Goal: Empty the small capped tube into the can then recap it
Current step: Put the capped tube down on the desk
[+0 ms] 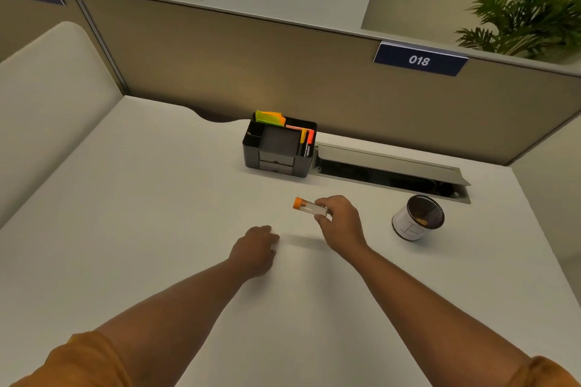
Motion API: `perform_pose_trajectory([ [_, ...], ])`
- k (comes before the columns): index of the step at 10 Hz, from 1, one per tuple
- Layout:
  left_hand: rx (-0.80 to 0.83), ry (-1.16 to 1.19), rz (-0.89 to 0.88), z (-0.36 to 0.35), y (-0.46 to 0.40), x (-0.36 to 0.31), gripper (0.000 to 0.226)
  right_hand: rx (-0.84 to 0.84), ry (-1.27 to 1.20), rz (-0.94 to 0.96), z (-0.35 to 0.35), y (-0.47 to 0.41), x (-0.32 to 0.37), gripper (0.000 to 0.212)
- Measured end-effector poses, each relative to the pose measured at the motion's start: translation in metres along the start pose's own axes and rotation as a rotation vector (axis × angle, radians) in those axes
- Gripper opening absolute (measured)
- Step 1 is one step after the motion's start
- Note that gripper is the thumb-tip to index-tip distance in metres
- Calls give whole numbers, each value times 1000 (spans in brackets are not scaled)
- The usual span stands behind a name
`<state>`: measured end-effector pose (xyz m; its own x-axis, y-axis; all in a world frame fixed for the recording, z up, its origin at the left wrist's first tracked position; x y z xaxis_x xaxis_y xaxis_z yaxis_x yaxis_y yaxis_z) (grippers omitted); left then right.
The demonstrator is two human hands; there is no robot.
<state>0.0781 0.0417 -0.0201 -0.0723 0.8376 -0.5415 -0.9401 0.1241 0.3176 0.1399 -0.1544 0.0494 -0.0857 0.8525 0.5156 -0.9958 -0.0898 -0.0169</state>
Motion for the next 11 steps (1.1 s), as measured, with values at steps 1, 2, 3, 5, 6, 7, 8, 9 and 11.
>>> perform_pose_trajectory([
  [1, 22, -20, -8, -3, -9, 6, 36, -13, 30, -6, 0, -28, 8, 32],
  [2, -32, -28, -48, 4, -27, 12, 33, -25, 56, 34, -1, -71, 24, 32],
  [3, -85, -32, -99, 11, -40, 14, 31, -32, 91, 74, 0, -100, 36, 22],
  [5, -256, -50, -239, 21, -60, 13, 25, -58, 182, 151, -11, -162, 63, 11],
  [6, -284, -18, -232, 23, -68, 14, 22, 29, 223, 175, -26, -185, 74, 22],
  [7, -314, -9, -248, 24, -71, 14, 22, 73, 218, 178, -39, -195, 80, 28],
  [8, -332, 0, -275, 24, -70, 14, 25, 63, 226, 190, -43, -196, 82, 22],
  [9, -343, 39, -272, 24, -71, 17, 27, 47, 215, 187, -43, -196, 83, 18],
  [11, -326, 41, -262, 22, -73, 19, 26, 87, 163, 162, -44, -193, 80, 22],
])
Point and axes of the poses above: each hand's wrist, its own y-axis away from the middle knuckle, its own z-axis out of the back of the hand, x = y × z, the point moved 4 cm from there along -y, towards the middle knuckle, and after that the axes turned 11 degrees about y, right-handed, at the moved point
